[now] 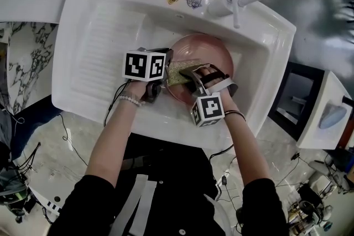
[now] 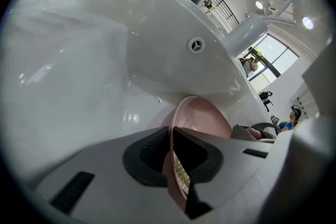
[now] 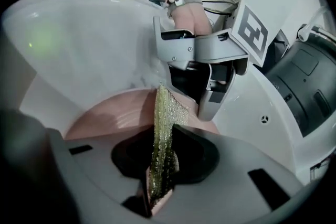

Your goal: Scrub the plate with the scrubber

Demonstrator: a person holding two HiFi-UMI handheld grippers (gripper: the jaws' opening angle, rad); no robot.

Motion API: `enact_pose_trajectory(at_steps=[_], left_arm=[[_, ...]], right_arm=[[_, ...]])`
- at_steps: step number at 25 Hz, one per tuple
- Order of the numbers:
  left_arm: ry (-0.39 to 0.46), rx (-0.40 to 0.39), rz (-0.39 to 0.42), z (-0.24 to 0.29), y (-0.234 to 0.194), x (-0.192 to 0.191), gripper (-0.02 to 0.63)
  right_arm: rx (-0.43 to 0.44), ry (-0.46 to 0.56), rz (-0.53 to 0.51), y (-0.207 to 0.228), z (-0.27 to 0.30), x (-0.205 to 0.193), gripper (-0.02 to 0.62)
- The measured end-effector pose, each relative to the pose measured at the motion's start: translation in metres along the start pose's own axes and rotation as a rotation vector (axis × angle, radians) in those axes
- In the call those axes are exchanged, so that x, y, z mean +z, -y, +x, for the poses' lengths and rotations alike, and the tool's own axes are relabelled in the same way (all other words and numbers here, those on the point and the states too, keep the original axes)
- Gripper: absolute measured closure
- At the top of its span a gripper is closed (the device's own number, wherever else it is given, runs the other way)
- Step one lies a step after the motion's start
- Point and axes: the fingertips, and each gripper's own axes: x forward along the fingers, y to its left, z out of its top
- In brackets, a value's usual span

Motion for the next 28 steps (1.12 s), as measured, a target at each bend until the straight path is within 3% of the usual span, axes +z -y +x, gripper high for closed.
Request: enact_pose_trajectory(at_steps=[10, 18, 23, 28], left_arm=[[-0.001, 0.020, 0.003, 0.001, -0.003, -0.002, 0.588], [0.003, 0.024, 0.011, 0.001, -0.002, -0.003, 0.588], [0.005, 0.017, 0.013, 0.000, -0.001, -0.002, 0.588], [0.005, 0.019, 0.028, 0.000, -0.001, -0.002, 0.589]], right_arm=[[0.290, 0.135, 0.194, -0.033, -0.025, 0.015, 0.518], [0.500, 0.131, 0.237, -0.061, -0.051, 0.014, 0.518], [0.536, 0.123, 0.288, -0.062, -0.062, 0.011, 0.518], [0.464, 0.142, 0.321, -0.041, -0.075, 0.010, 0.523]])
